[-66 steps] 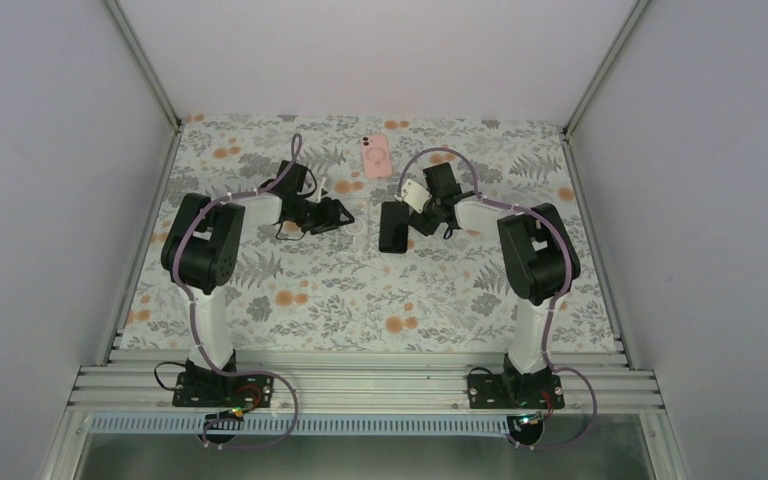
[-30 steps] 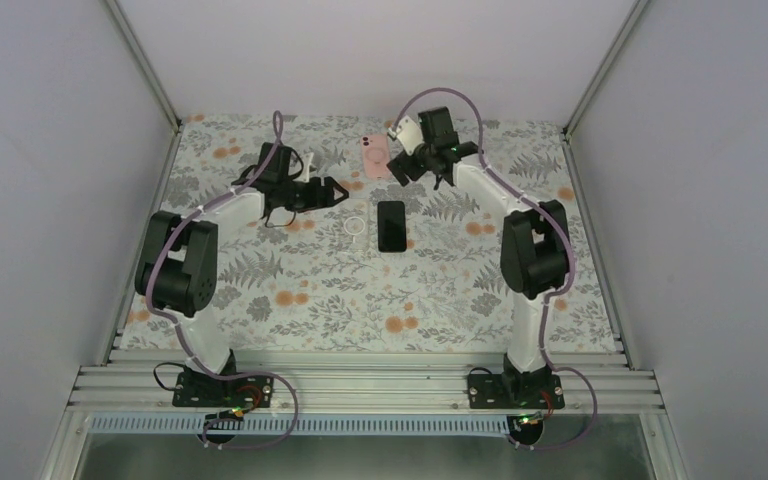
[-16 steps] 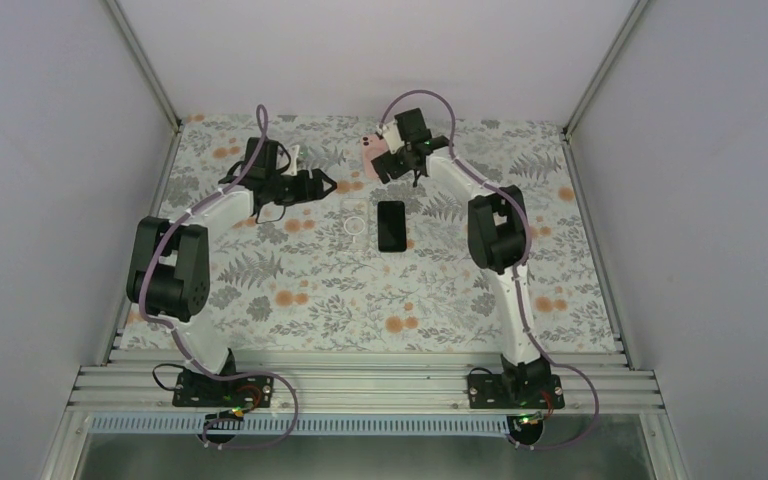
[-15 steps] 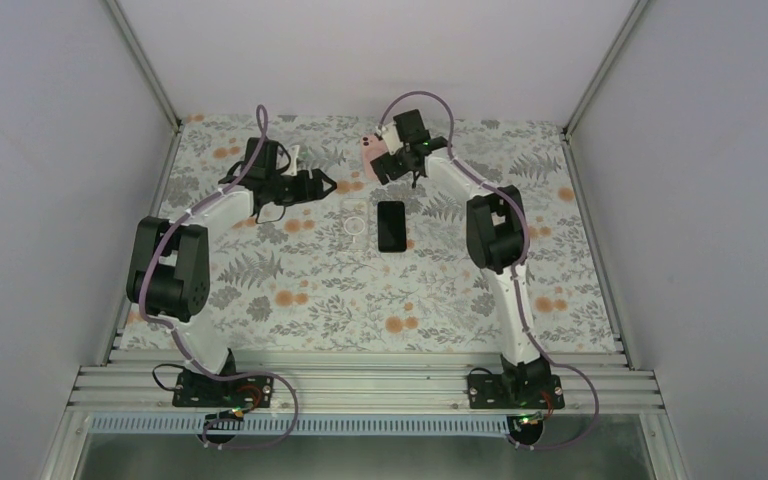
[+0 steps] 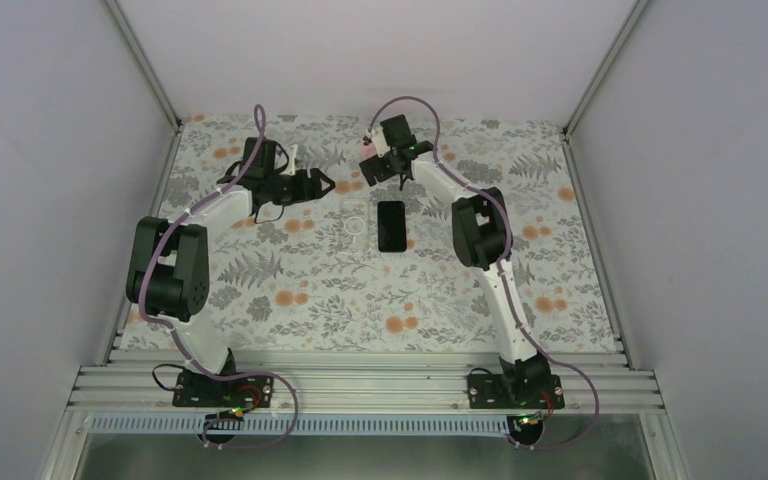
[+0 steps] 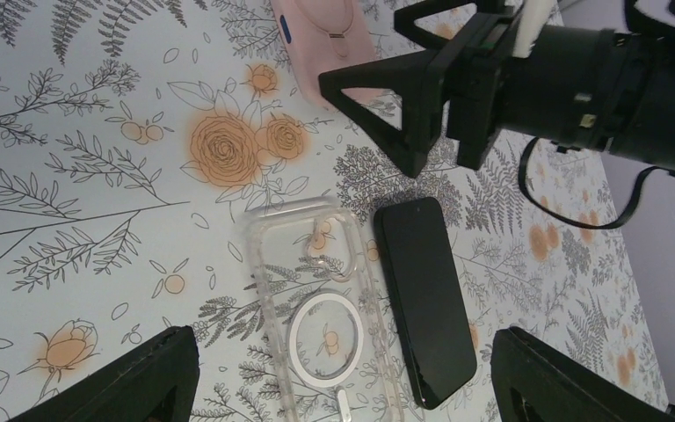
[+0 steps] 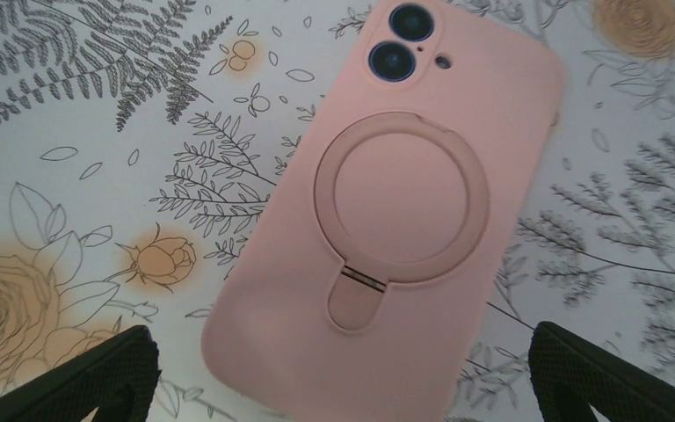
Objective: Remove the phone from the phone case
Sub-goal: Move the phone to the center of the board.
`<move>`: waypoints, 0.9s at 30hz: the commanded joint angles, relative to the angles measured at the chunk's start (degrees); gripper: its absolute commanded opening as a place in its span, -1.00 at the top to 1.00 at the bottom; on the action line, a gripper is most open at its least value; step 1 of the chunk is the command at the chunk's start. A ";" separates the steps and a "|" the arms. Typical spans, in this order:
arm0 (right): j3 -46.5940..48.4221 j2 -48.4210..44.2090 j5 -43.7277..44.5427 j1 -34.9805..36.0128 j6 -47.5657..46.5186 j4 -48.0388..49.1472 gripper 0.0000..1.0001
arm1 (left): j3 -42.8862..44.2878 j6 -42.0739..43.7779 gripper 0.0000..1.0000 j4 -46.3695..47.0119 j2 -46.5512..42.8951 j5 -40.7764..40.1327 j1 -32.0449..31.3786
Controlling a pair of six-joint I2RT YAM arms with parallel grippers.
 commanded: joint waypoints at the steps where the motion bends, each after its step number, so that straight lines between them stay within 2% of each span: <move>1: 2.99 3.29 0.66 0.67 2.24 1.74 -0.99 | -0.03 -0.23 -0.65 1.39 -0.85 0.71 0.61; 13: 4.13 7.33 5.25 0.86 3.81 4.10 -0.97 | -0.54 -0.55 -0.65 1.58 -1.46 0.63 1.12; 18: 2.25 6.55 3.91 -0.98 4.02 2.43 -0.59 | -1.14 -0.46 -0.65 1.72 -2.11 -0.13 1.41; 27: -7.38 -0.01 -0.80 -6.02 0.96 -0.78 -0.36 | -1.56 -0.66 -0.65 1.89 -2.78 -0.26 1.55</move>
